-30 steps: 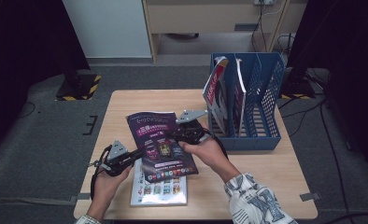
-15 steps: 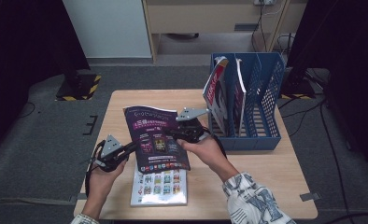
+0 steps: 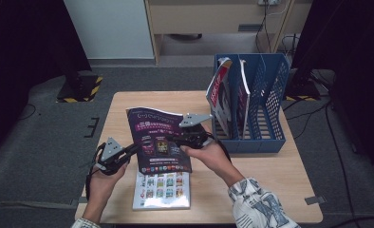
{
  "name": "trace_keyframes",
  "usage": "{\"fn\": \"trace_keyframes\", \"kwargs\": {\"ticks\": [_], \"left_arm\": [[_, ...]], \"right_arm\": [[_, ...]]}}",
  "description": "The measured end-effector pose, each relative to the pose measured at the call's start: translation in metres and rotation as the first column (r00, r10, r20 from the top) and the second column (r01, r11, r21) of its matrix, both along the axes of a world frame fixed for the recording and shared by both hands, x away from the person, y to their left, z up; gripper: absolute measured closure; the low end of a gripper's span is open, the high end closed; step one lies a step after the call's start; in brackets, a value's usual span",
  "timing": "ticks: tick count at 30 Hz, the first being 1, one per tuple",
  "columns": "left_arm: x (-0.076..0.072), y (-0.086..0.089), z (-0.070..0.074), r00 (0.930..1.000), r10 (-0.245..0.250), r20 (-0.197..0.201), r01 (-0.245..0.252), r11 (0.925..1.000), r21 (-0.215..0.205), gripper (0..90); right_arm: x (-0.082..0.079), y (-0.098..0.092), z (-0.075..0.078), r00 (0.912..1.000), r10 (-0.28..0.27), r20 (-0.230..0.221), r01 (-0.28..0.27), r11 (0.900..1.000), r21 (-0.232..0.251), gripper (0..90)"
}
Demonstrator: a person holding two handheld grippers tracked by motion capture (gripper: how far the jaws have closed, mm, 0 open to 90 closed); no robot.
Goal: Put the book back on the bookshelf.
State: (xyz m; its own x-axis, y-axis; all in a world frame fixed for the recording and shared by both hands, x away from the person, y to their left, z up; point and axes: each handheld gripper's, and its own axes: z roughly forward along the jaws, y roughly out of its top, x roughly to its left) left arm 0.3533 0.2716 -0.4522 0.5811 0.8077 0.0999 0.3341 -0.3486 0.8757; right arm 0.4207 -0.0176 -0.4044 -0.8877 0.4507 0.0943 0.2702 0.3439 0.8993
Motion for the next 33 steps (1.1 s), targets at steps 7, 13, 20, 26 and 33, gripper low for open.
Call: {"fn": "trace_keyframes", "kwargs": {"ticks": [7,13,20,26,33], "left_arm": [[-0.0004,0.0003,-0.0003,1.0,0.0,0.002,0.0,1.0,-0.002,83.1],[-0.0009,0.0006,-0.0009,1.0,0.002,0.004,-0.002,1.0,-0.004,83.1],[-0.0005,0.0008,-0.0019,1.0,0.006,0.004,-0.006,0.9999,-0.01,82.9],[-0.0003,0.0011,-0.0021,1.0,0.005,0.005,-0.005,0.9999,-0.012,82.8],[0.0008,0.0055,0.0016,0.9994,-0.013,0.031,0.015,0.9986,-0.051,90.0]], "right_arm": [[-0.0007,0.0007,-0.003,1.0,0.0,-0.001,0.0,1.0,0.002,77.9],[-0.0004,-0.0007,-0.0033,1.0,0.0,0.0,0.0,1.0,0.004,81.0],[0.0001,-0.001,-0.0031,0.9999,0.014,-0.003,-0.014,1.0,0.0,83.0],[0.0034,-0.0014,-0.002,0.9996,0.023,-0.014,-0.023,1.0,-0.01,83.0],[0.0064,-0.0025,-0.0011,0.999,0.032,-0.032,-0.033,0.999,-0.03,83.3]]}}
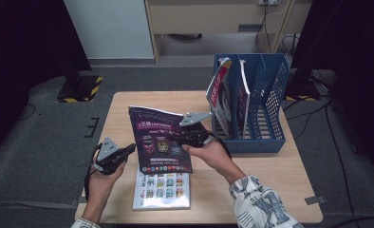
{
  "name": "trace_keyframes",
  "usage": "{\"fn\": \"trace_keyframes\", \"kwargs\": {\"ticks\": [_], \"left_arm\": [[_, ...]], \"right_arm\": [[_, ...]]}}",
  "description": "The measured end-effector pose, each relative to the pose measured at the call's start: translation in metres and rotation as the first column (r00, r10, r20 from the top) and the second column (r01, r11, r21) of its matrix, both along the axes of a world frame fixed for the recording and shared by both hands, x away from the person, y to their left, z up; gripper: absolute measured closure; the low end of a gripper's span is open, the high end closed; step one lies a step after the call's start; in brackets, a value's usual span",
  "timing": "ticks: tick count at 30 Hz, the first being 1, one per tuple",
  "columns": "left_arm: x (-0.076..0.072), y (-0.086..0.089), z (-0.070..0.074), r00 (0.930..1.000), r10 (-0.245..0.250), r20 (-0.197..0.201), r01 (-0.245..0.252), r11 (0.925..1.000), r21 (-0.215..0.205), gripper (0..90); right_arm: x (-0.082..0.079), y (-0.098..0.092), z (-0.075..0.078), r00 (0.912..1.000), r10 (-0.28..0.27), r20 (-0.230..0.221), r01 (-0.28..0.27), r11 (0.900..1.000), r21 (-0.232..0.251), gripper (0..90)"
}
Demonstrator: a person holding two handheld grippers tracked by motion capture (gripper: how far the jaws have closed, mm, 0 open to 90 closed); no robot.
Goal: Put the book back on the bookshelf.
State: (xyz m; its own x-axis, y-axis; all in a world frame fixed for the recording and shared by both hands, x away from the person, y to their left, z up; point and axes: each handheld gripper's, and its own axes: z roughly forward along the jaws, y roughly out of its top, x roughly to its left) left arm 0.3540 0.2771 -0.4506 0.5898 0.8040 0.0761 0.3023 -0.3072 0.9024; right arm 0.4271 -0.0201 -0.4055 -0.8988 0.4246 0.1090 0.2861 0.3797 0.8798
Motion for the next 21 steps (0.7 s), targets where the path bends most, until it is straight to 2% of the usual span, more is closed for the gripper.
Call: {"fn": "trace_keyframes", "kwargs": {"ticks": [1,2,5,12,21], "left_arm": [[-0.001,-0.005,0.003,0.9998,-0.016,0.013,0.016,0.9999,0.007,90.0],[-0.003,-0.012,0.006,0.9999,-0.012,0.003,0.012,0.9999,-0.012,90.0],[-0.004,-0.02,0.006,0.9998,-0.016,0.01,0.016,0.9996,0.023,89.9],[0.001,-0.009,-0.012,0.9973,0.028,-0.068,-0.027,0.9994,0.021,86.6],[0.002,-0.014,-0.017,0.996,0.012,-0.088,-0.009,0.9992,0.039,84.7]], "right_arm": [[0.0,0.001,-0.001,1.0,0.005,0.004,-0.005,1.0,-0.003,83.6],[0.0,0.002,-0.001,0.9999,0.012,0.005,-0.012,1.0,-0.007,83.8],[0.001,0.004,-0.002,1.0,0.0,0.0,0.0,1.0,-0.01,84.1],[0.0,0.004,-0.001,1.0,0.002,0.001,-0.002,1.0,-0.014,84.2],[-0.002,0.006,0.003,1.0,-0.002,0.006,0.002,1.0,-0.014,84.3]]}}
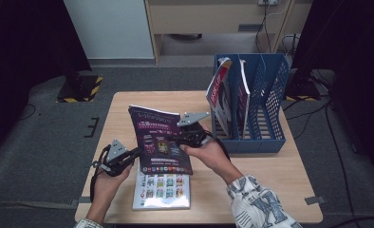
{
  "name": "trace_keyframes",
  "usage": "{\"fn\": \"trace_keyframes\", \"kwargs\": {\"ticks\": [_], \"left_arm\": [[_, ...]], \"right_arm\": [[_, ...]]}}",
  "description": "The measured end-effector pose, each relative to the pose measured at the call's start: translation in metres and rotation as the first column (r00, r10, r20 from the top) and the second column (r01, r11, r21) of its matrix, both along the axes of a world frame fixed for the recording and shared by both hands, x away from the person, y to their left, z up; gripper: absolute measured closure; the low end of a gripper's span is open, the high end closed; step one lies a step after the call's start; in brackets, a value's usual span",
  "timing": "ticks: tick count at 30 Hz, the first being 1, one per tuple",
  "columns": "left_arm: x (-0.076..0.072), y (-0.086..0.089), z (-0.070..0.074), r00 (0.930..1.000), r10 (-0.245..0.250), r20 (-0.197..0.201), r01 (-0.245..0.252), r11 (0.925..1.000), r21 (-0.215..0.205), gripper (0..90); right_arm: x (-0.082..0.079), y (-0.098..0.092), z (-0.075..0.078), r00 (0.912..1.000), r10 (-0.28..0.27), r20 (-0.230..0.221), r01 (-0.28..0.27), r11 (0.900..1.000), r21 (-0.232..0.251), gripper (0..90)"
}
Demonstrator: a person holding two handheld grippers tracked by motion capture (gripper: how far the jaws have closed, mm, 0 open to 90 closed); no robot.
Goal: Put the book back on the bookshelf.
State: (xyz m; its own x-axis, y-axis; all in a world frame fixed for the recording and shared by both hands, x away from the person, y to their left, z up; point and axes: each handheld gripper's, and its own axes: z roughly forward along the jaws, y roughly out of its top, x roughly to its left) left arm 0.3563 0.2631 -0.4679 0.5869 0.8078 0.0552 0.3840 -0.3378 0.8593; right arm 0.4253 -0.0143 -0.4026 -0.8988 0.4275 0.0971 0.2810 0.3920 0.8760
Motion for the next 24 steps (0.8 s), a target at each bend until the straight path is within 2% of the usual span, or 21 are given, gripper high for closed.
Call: {"fn": "trace_keyframes", "kwargs": {"ticks": [10,24], "left_arm": [[0.0,0.001,-0.001,0.9999,0.009,-0.003,-0.009,1.0,0.0,81.1],[0.0,0.003,-0.004,0.9997,0.023,-0.008,-0.022,0.9997,0.013,79.1]], "right_arm": [[-0.004,0.001,0.014,0.9997,0.007,0.024,-0.008,1.0,0.018,84.4],[0.0,-0.006,0.029,0.9987,-0.028,0.042,0.026,0.999,0.042,84.4]]}}
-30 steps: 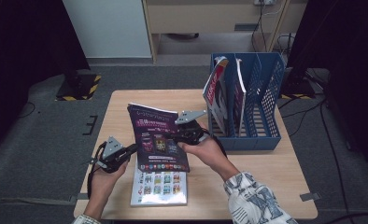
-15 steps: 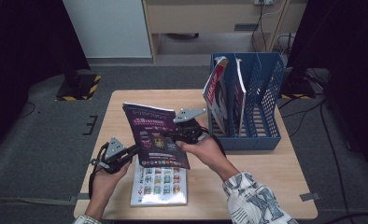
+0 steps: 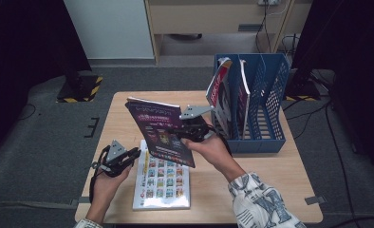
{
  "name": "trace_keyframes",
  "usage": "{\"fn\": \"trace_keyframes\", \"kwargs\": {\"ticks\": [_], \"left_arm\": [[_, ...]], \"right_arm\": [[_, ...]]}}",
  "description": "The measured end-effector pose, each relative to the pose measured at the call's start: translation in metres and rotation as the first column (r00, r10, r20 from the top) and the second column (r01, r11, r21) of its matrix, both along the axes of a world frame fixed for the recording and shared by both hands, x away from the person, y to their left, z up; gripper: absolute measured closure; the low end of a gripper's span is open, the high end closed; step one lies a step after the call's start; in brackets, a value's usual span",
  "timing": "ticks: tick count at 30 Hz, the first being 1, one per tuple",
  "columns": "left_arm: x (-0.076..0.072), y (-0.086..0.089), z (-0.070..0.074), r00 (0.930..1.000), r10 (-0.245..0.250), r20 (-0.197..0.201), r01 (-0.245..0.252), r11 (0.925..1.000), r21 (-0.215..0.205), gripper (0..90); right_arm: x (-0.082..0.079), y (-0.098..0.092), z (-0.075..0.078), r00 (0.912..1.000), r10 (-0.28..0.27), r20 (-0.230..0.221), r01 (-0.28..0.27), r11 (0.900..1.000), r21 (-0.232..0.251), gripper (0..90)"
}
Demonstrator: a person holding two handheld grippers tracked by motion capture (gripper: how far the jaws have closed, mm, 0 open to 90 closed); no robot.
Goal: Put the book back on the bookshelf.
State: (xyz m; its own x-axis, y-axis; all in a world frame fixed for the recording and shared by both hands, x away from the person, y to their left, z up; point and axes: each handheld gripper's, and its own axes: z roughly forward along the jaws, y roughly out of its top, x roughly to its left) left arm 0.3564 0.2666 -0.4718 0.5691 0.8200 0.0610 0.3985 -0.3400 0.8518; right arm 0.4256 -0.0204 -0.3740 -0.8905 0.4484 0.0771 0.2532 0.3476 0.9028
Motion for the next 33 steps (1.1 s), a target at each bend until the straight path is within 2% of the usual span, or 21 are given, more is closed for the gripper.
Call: {"fn": "trace_keyframes", "kwargs": {"ticks": [13,24,33], "left_arm": [[0.0,0.002,-0.001,1.0,0.008,0.001,-0.008,1.0,0.006,77.6],[0.0,0.001,-0.001,1.0,0.009,0.002,-0.009,0.9999,0.005,76.7],[0.0,0.001,-0.002,0.9999,0.011,0.003,-0.011,0.9999,0.007,75.8]], "right_arm": [[0.0,-0.005,0.006,0.9998,-0.01,0.016,0.01,1.0,0.013,84.5],[-0.001,-0.009,0.018,0.9996,-0.017,0.024,0.016,0.998,0.052,84.5],[0.0,-0.012,0.022,0.9993,-0.027,0.026,0.026,0.998,0.049,84.5]]}}
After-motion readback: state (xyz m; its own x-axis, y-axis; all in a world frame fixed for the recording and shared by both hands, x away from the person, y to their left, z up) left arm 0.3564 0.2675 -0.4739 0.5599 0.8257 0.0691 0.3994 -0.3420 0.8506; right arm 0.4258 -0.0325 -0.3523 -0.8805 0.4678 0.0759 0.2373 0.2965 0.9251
